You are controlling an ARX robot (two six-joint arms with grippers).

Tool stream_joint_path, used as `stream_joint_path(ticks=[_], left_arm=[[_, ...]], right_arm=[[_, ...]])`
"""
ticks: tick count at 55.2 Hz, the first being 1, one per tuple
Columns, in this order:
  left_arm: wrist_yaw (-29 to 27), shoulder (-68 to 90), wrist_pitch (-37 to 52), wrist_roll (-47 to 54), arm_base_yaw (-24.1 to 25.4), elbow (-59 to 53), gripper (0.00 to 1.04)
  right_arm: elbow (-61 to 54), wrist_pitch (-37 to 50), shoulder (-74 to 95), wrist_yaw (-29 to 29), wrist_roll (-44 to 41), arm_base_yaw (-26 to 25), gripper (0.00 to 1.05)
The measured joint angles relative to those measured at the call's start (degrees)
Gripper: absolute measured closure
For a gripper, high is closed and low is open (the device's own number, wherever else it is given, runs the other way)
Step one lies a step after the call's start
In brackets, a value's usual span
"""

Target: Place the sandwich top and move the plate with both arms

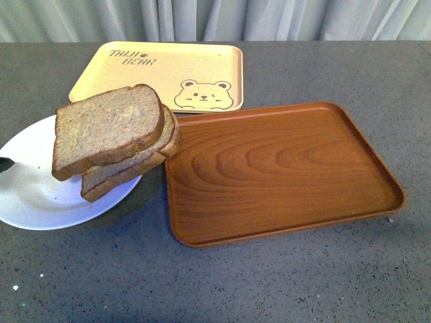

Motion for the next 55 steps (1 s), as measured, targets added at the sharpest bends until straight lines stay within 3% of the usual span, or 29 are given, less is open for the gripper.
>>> stream_joint_path(ticks=[26, 44, 55], left_arm=[[2.47, 1.18, 1.53, 0.74, -0.37, 0.17, 1.01], [6.36, 0.42, 5.4, -6.91, -0.37, -2.16, 1.02], [7.74, -8.63, 5.35, -12.15, 0.72, -5.79, 1.02]], right_arm=[[0.0, 0.0, 0.0, 0.0, 0.0, 0.0, 0.09], [0.0, 0.0, 0.0, 0.0, 0.0, 0.0, 0.09], [0.0, 0.0, 0.0, 0.0, 0.0, 0.0, 0.09]])
